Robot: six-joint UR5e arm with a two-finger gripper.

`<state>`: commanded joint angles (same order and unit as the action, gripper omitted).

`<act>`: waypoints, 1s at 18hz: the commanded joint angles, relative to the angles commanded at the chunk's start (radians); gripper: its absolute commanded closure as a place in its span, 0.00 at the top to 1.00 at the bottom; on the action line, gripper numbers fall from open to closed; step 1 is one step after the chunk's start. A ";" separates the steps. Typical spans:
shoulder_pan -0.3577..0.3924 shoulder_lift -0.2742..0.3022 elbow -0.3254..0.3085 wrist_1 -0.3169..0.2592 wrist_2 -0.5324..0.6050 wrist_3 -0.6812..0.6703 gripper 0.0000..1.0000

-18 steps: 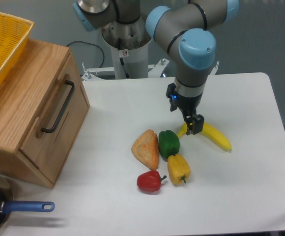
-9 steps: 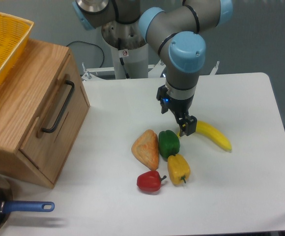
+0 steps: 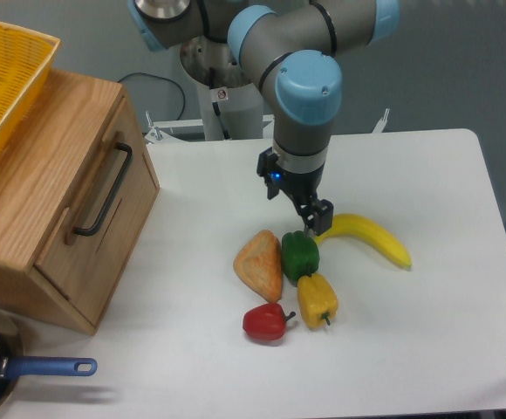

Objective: Slide open the top drawer
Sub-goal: 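Move the gripper toward the black drawer handle of the wooden cabinet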

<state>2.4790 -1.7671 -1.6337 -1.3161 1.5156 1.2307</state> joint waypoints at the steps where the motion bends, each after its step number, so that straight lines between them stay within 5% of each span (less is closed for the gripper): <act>1: -0.009 0.000 0.000 -0.006 0.000 -0.041 1.00; 9: -0.086 0.000 0.057 -0.101 -0.027 -0.315 1.00; 18: -0.166 0.002 0.078 -0.107 -0.126 -0.496 1.00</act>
<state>2.3133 -1.7656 -1.5555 -1.4236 1.3898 0.7350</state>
